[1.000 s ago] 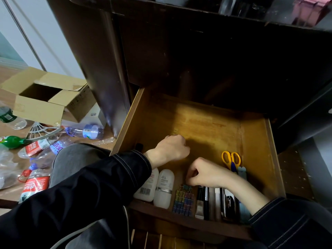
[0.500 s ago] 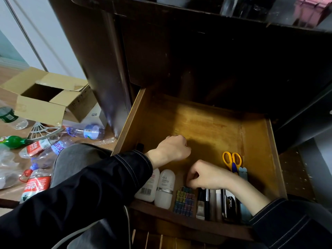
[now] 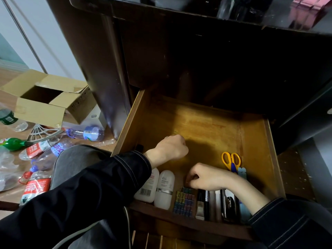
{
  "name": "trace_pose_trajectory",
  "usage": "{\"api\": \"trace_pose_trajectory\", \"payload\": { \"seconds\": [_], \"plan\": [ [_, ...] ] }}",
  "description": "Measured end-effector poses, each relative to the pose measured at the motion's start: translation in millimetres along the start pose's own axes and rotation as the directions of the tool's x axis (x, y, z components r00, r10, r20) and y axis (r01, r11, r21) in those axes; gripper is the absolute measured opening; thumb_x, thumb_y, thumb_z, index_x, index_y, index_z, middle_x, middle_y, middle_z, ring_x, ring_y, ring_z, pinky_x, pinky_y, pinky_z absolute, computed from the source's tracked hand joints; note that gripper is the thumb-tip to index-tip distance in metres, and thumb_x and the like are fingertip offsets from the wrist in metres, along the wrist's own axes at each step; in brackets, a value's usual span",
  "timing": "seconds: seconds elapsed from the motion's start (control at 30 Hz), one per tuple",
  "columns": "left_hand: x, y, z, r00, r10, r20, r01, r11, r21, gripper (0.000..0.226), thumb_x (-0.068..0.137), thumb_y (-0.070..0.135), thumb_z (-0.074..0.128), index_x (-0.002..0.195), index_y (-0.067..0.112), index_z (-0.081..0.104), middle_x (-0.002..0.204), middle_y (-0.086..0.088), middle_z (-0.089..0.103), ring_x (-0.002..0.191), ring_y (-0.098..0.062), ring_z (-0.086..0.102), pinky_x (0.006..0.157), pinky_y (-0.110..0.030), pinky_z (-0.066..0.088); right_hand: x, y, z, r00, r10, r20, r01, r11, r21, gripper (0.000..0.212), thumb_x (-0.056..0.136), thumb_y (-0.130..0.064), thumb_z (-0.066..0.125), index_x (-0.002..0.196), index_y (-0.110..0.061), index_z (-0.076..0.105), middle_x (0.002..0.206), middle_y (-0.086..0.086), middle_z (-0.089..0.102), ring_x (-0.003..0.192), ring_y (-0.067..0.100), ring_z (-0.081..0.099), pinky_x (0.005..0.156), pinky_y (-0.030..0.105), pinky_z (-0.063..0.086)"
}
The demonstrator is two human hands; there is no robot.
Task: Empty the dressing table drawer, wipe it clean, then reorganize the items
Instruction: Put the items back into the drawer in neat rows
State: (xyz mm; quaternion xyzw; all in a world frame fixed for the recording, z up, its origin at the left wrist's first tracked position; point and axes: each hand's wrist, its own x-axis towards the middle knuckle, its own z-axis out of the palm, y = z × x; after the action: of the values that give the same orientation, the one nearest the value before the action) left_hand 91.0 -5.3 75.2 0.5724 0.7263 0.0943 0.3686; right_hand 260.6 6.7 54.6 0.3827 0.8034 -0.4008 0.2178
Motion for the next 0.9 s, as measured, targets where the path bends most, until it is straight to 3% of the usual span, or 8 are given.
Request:
{"api": "trace_pose_trajectory", "payload": {
  "seconds": [0.17, 0.23, 0.33, 0.6, 0.77, 0.9],
  "plan": [
    [0.1, -1.5, -2.2, 1.000, 0.012, 0.005, -0.012, 1.000, -0.017, 0.033, 0.090, 0.010, 0.043, 0.106, 0.008, 0.072, 0.102, -0.011, 0.073, 0.094, -0.029, 0.067, 0.085, -0.042, 0.058, -3.7, -1.3, -5.1, 1.000, 0.006, -0.006, -0.006, 1.000, 0.013, 0.018, 0.089, -0.018, 0.057, 0.090, -0.006, 0.071, 0.076, 0.000, 0.067, 0.064, 0.012, 0.055, 0.060, 0.032, 0.042],
    [0.2, -2.1, -3.0, 1.000, 0.020, 0.008, -0.020, 1.000, -0.013, 0.032, 0.090, 0.010, 0.044, 0.103, 0.007, 0.072, 0.096, -0.011, 0.073, 0.087, -0.028, 0.067, 0.073, -0.036, 0.057, -5.1, -0.5, -6.9, 1.000, -0.013, -0.004, 0.013, 1.000, 0.024, 0.017, 0.089, -0.018, 0.059, 0.088, -0.008, 0.072, 0.079, 0.005, 0.071, 0.065, 0.011, 0.057, 0.060, 0.032, 0.044],
    [-0.7, -3.2, -3.2, 0.999, 0.034, 0.001, -0.034, 0.999, -0.011, 0.027, 0.092, 0.013, 0.046, 0.096, 0.006, 0.071, 0.080, -0.009, 0.067, 0.070, -0.026, 0.057, 0.055, -0.027, 0.041, -7.1, -0.3, -6.8, 0.997, -0.076, -0.029, 0.076, 0.997, 0.004, 0.017, 0.089, -0.025, 0.066, 0.091, -0.011, 0.076, 0.090, 0.010, 0.073, 0.070, 0.011, 0.057, 0.064, 0.033, 0.044],
    [-1.3, -3.5, -3.2, 0.999, 0.039, -0.019, -0.040, 0.999, -0.026, 0.028, 0.095, 0.018, 0.049, 0.097, 0.002, 0.071, 0.075, -0.009, 0.063, 0.061, -0.022, 0.051, 0.052, -0.025, 0.037, -6.5, 0.9, -3.1, 0.985, -0.144, -0.091, 0.145, 0.989, -0.005, 0.014, 0.089, -0.024, 0.070, 0.091, -0.015, 0.080, 0.088, 0.000, 0.074, 0.072, 0.004, 0.059, 0.069, 0.033, 0.051],
    [1.5, -4.4, -2.4, 0.999, 0.029, -0.015, -0.029, 0.999, -0.016, 0.027, 0.094, 0.020, 0.049, 0.096, 0.005, 0.071, 0.075, -0.007, 0.066, 0.064, -0.022, 0.056, 0.053, -0.025, 0.040, -3.1, 2.0, -3.6, 0.985, -0.148, -0.088, 0.147, 0.989, -0.025, 0.013, 0.089, -0.024, 0.070, 0.090, -0.016, 0.079, 0.087, 0.004, 0.074, 0.078, 0.021, 0.065, 0.072, 0.040, 0.053],
    [3.1, -4.9, -0.6, 0.999, 0.034, -0.019, -0.034, 0.999, -0.023, 0.027, 0.093, 0.019, 0.048, 0.096, 0.004, 0.071, 0.071, -0.006, 0.063, 0.061, -0.022, 0.053, 0.052, -0.025, 0.038, -2.6, 3.1, -3.3, 0.986, -0.148, -0.074, 0.147, 0.989, -0.027, 0.013, 0.090, -0.026, 0.069, 0.093, -0.018, 0.079, 0.089, 0.002, 0.074, 0.086, 0.021, 0.067, 0.075, 0.041, 0.054]
  ]
}}
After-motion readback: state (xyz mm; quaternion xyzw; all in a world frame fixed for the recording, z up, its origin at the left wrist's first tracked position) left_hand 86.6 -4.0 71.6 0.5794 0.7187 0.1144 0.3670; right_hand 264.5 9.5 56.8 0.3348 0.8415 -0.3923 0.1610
